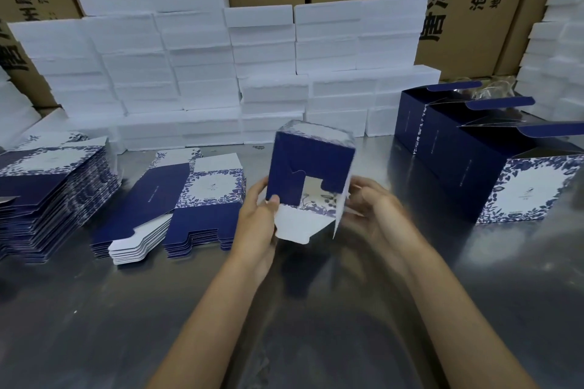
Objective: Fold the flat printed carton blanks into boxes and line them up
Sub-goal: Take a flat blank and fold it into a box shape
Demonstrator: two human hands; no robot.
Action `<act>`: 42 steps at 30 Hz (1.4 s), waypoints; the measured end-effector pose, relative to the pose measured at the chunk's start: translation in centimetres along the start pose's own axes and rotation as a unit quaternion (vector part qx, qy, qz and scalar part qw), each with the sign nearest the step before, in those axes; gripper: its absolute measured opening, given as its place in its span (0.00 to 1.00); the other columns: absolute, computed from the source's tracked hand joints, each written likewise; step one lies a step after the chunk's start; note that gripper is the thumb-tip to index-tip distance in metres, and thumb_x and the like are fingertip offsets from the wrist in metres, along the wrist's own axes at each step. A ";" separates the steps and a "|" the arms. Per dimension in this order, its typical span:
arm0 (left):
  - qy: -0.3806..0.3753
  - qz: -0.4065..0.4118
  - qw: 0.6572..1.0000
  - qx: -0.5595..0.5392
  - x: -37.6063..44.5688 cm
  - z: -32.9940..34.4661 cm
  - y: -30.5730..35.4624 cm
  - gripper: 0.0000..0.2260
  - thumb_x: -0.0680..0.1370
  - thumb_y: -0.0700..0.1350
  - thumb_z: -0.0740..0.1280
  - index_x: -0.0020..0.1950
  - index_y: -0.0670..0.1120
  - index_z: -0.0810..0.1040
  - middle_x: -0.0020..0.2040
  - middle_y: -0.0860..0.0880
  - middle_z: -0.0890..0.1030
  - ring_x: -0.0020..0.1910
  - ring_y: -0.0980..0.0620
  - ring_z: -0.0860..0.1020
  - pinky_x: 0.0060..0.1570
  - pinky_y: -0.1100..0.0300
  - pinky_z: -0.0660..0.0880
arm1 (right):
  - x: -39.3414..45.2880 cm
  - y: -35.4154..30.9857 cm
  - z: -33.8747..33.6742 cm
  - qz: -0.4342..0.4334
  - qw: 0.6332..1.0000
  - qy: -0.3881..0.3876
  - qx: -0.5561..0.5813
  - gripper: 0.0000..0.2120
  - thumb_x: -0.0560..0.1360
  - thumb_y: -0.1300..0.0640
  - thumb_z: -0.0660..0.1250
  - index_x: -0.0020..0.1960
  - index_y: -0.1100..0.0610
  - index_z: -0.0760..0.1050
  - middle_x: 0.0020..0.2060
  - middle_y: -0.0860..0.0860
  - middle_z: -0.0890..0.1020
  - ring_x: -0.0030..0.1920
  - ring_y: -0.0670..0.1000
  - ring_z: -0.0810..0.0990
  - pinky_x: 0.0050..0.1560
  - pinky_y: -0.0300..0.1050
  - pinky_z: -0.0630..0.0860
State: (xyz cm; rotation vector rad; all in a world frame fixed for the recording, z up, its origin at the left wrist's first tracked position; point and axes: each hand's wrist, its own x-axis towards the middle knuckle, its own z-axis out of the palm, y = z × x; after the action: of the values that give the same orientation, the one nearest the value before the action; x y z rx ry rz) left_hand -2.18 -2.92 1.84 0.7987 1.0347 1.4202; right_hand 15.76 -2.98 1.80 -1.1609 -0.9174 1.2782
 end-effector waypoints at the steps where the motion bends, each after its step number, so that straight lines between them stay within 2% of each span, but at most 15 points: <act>1: 0.000 -0.014 1.000 -0.006 0.1 0.1 -0.2 0.18 0.83 0.33 0.58 0.56 0.57 0.77 0.51 0.51 0.84 0.42 0.59 0.85 0.37 0.61 0.80 | -0.2 -0.2 0.2 -0.026 1.000 -0.017 -0.004 0.19 0.77 0.66 0.61 0.63 0.53 0.79 0.58 0.53 0.85 0.63 0.58 0.81 0.67 0.58 0.76; 4: -0.049 -0.045 0.997 0.039 0.3 0.4 -0.8 0.14 0.82 0.31 0.60 0.63 0.46 0.75 0.47 0.46 0.85 0.41 0.51 0.85 0.35 0.61 0.80 | -0.8 -0.9 0.0 -0.116 0.993 -0.021 0.002 0.21 0.77 0.67 0.65 0.67 0.52 0.76 0.62 0.47 0.83 0.64 0.49 0.80 0.66 0.48 0.75; 7: -0.111 -0.114 0.978 0.133 -0.4 1.0 -1.4 0.08 0.82 0.34 0.63 0.60 0.35 0.75 0.44 0.42 0.83 0.30 0.52 0.81 0.26 0.61 0.78 | -1.3 -1.6 0.1 -0.194 0.980 -0.012 -0.052 0.20 0.76 0.66 0.69 0.64 0.49 0.79 0.69 0.44 0.77 0.68 0.43 0.75 0.65 0.40 0.72; 12: -0.228 -0.228 0.904 0.281 -0.8 0.7 -0.9 0.10 0.83 0.44 0.64 0.51 0.38 0.81 0.38 0.44 0.85 0.23 0.55 0.77 0.18 0.66 0.68 | -2.0 -1.7 0.7 -0.262 0.930 -0.010 -0.259 0.19 0.75 0.64 0.71 0.61 0.45 0.80 0.76 0.40 0.63 0.77 0.39 0.56 0.68 0.25 0.55; 14: -0.183 -0.203 0.881 0.386 -0.4 -0.2 0.1 0.12 0.82 0.43 0.62 0.45 0.39 0.81 0.30 0.47 0.83 0.20 0.55 0.74 0.18 0.66 0.66 | -2.2 -1.5 1.1 -0.243 0.927 -0.032 -0.283 0.19 0.76 0.63 0.72 0.61 0.44 0.79 0.78 0.41 0.61 0.78 0.41 0.54 0.62 0.19 0.55; 16: -0.072 -0.134 0.873 0.463 0.2 -1.2 1.1 0.14 0.80 0.44 0.62 0.38 0.40 0.80 0.24 0.48 0.78 0.18 0.53 0.70 0.18 0.67 0.63 | -2.2 -1.4 1.2 -0.234 0.932 -0.039 -0.273 0.20 0.76 0.64 0.72 0.61 0.43 0.78 0.78 0.42 0.61 0.78 0.41 0.55 0.56 0.14 0.56; 20: 0.097 0.095 0.919 0.370 0.6 -2.1 2.7 0.09 0.78 0.46 0.65 0.39 0.46 0.79 0.33 0.51 0.80 0.29 0.51 0.75 0.22 0.66 0.69 | -2.2 -1.5 1.1 -0.234 0.939 -0.039 -0.249 0.19 0.75 0.65 0.73 0.58 0.43 0.79 0.77 0.42 0.62 0.77 0.43 0.57 0.54 0.14 0.60; 22: 0.067 0.200 0.927 0.310 -0.2 -1.3 3.1 0.03 0.78 0.47 0.68 0.50 0.54 0.79 0.50 0.60 0.81 0.47 0.58 0.79 0.43 0.67 0.76 | -2.2 -1.4 1.1 -0.245 0.933 -0.034 -0.262 0.19 0.75 0.65 0.73 0.58 0.43 0.79 0.76 0.40 0.63 0.77 0.42 0.57 0.57 0.15 0.58; 24: -0.024 0.256 0.906 0.336 -0.9 -0.5 2.5 0.12 0.78 0.47 0.71 0.59 0.59 0.78 0.63 0.68 0.74 0.63 0.66 0.73 0.60 0.68 0.70 | -2.1 -1.4 1.2 -0.264 0.924 -0.031 -0.274 0.18 0.74 0.64 0.74 0.57 0.44 0.80 0.76 0.39 0.64 0.77 0.41 0.57 0.64 0.19 0.56; 27: -0.097 0.290 0.871 0.383 -1.4 0.2 1.3 0.14 0.78 0.45 0.72 0.63 0.55 0.80 0.71 0.62 0.71 0.72 0.66 0.66 0.69 0.69 0.63 | -1.9 -1.0 1.1 -0.270 0.930 -0.035 -0.246 0.15 0.73 0.61 0.76 0.55 0.45 0.81 0.74 0.39 0.68 0.77 0.42 0.60 0.77 0.45 0.61; 29: -0.091 0.303 0.875 0.367 -1.2 0.3 0.7 0.13 0.78 0.44 0.72 0.62 0.53 0.81 0.70 0.59 0.73 0.72 0.64 0.67 0.70 0.68 0.63 | -1.8 -0.9 1.2 -0.264 0.941 -0.037 -0.209 0.13 0.73 0.60 0.77 0.53 0.45 0.81 0.72 0.40 0.71 0.75 0.43 0.64 0.74 0.55 0.67; 31: -0.068 0.314 0.882 0.344 -1.1 0.5 0.4 0.11 0.77 0.44 0.73 0.58 0.53 0.83 0.67 0.58 0.76 0.70 0.62 0.69 0.69 0.65 0.65 | -1.6 -0.8 1.3 -0.267 0.945 -0.034 -0.187 0.11 0.74 0.60 0.76 0.51 0.47 0.82 0.69 0.41 0.74 0.72 0.42 0.69 0.71 0.54 0.70; 35: -0.027 0.331 0.880 0.339 -1.1 1.3 0.3 0.08 0.75 0.43 0.75 0.51 0.53 0.85 0.61 0.57 0.79 0.67 0.56 0.72 0.68 0.57 0.68 | -1.1 -0.5 1.4 -0.289 0.939 -0.010 -0.185 0.09 0.73 0.64 0.76 0.48 0.50 0.83 0.63 0.43 0.79 0.65 0.38 0.75 0.66 0.41 0.72; 39: -0.072 0.290 0.888 0.348 -0.8 0.5 1.4 0.10 0.75 0.44 0.75 0.53 0.57 0.85 0.63 0.60 0.78 0.67 0.60 0.72 0.64 0.62 0.69 | -1.1 -1.0 0.6 -0.253 0.952 -0.048 -0.168 0.10 0.74 0.63 0.75 0.53 0.51 0.84 0.69 0.41 0.74 0.62 0.27 0.71 0.55 0.26 0.72; 42: -0.088 0.265 0.914 0.296 -0.6 -0.2 2.0 0.09 0.75 0.41 0.75 0.50 0.54 0.86 0.61 0.59 0.81 0.66 0.61 0.74 0.58 0.64 0.72 | -1.1 -1.2 0.1 -0.228 0.960 -0.060 -0.153 0.11 0.74 0.64 0.75 0.53 0.52 0.84 0.72 0.40 0.72 0.62 0.26 0.71 0.60 0.37 0.77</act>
State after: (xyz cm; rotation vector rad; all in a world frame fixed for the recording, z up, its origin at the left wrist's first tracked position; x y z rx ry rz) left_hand -3.02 -3.52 3.64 1.7247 1.1730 1.4446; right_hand 15.80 -3.99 3.13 -1.0291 -1.4184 0.8539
